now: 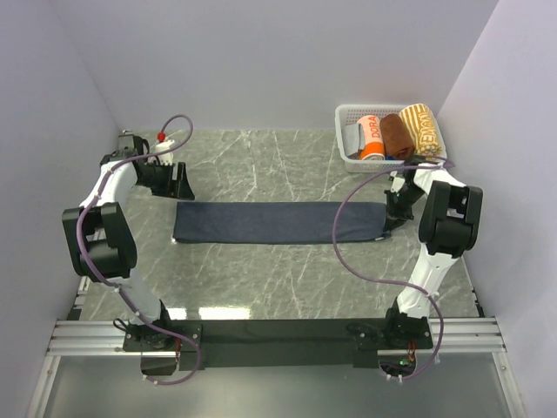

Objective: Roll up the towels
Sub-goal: Fold the towel, then roll the towel

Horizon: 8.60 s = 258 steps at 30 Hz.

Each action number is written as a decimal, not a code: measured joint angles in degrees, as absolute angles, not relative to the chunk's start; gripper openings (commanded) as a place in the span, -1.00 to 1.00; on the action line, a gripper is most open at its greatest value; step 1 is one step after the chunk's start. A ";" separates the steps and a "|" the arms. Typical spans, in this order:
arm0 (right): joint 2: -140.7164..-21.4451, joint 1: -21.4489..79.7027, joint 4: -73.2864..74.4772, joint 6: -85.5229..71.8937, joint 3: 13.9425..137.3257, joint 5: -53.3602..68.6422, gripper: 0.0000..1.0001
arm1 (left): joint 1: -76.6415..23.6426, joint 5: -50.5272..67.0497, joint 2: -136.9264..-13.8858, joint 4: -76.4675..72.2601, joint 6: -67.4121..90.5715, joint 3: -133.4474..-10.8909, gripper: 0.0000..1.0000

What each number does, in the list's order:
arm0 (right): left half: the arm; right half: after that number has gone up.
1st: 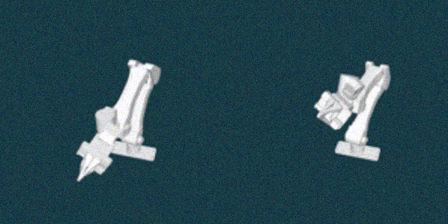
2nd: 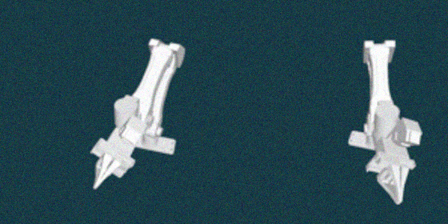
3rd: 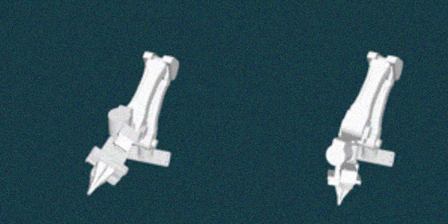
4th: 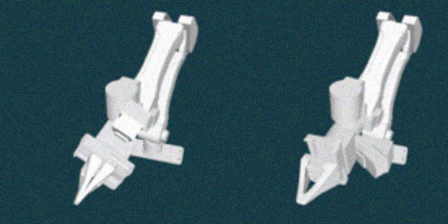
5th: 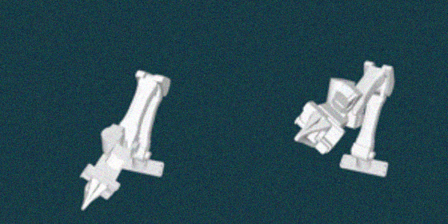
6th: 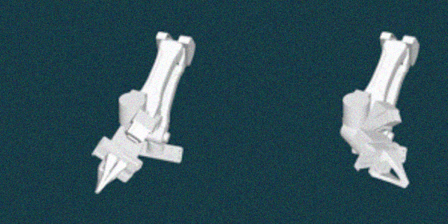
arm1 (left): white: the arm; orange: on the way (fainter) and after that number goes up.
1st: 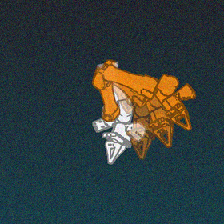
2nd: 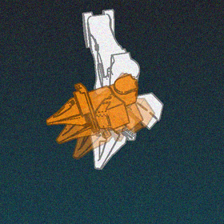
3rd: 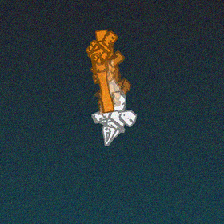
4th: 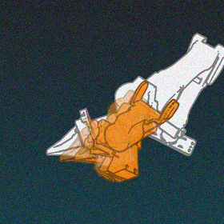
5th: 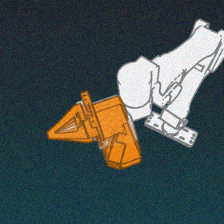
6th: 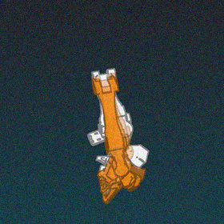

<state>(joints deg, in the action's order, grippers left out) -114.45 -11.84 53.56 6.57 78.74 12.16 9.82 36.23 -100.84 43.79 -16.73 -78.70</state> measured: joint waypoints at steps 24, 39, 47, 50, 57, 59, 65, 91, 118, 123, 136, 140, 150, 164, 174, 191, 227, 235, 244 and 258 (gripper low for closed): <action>-103.79 3.79 59.44 13.93 85.06 22.90 -1.00 | 12.10 38.96 -97.51 43.29 -8.97 -78.02 0.99; -114.39 19.14 55.61 8.16 90.28 31.40 -1.00 | 12.25 29.30 -97.36 46.15 -2.35 -77.34 0.99; -116.97 22.09 55.11 6.26 93.03 33.78 -1.00 | 12.25 28.01 -97.34 47.00 -2.24 -75.92 0.99; -118.06 22.90 55.07 5.74 93.78 34.09 -1.00 | 12.25 28.14 -97.32 47.00 -2.28 -75.75 0.99; -120.57 24.25 54.89 5.13 95.29 34.09 -1.00 | 12.25 28.47 -96.14 46.50 -3.22 -74.24 0.99; -121.47 24.60 54.87 5.04 96.18 34.09 -1.00 | 12.25 28.56 -94.91 46.54 -3.86 -73.63 0.99; -123.55 25.54 54.96 4.86 97.32 34.11 -0.38 | 12.23 28.82 -92.60 46.39 -5.65 -72.88 0.88; -119.20 12.10 55.90 12.88 92.20 22.20 -0.49 | -1.48 29.76 -110.02 43.53 -4.21 -69.71 -0.99; -108.62 18.15 51.68 12.12 85.95 27.29 -0.20 | -2.24 27.77 -123.22 42.87 -4.38 -99.07 -0.35; -113.06 18.41 51.68 13.21 85.97 24.05 -0.19 | -2.72 30.48 -119.81 40.12 0.03 -93.03 -0.36; -115.13 19.42 49.34 14.46 79.70 24.58 -0.52 | -6.63 30.57 -124.03 37.87 3.90 -93.32 -0.55; -113.23 22.59 48.10 13.19 75.94 26.81 -0.52 | -6.46 30.59 -127.76 39.33 3.99 -97.36 -0.56; -111.53 39.31 46.00 8.80 73.45 38.72 -0.07 | -6.17 33.78 -134.10 41.21 0.62 -108.64 -0.33; -105.32 31.68 41.08 4.01 88.90 35.14 -0.46 | -0.73 42.19 -103.88 28.40 5.61 -83.13 0.14; -107.61 46.72 41.12 8.40 88.95 26.30 -0.52 | 4.99 41.10 -97.76 24.62 11.33 -77.93 0.25; -120.55 45.76 40.03 11.33 91.20 17.34 -0.49 | 7.90 41.21 -90.02 27.18 7.60 -72.93 0.29; -121.47 29.34 43.92 2.35 99.00 30.76 -0.28 | -50.02 15.53 -82.32 28.25 -30.76 -46.87 0.01; -121.47 25.47 44.25 2.11 98.87 31.00 -0.29 | -51.44 12.71 -86.13 24.21 -30.81 -45.43 -0.14; -121.47 24.14 44.36 1.93 98.85 31.18 -0.28 | -51.51 13.06 -86.72 24.16 -30.79 -46.15 -0.99; -121.47 23.94 45.93 2.81 99.11 33.47 0.11 | -32.95 32.34 -95.55 41.43 -30.96 -66.83 -0.99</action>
<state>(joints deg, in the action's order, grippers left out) -121.47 23.94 45.93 2.81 99.11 33.47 -32.95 32.34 -95.55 41.43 -30.96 -66.83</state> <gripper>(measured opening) 0.553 0.036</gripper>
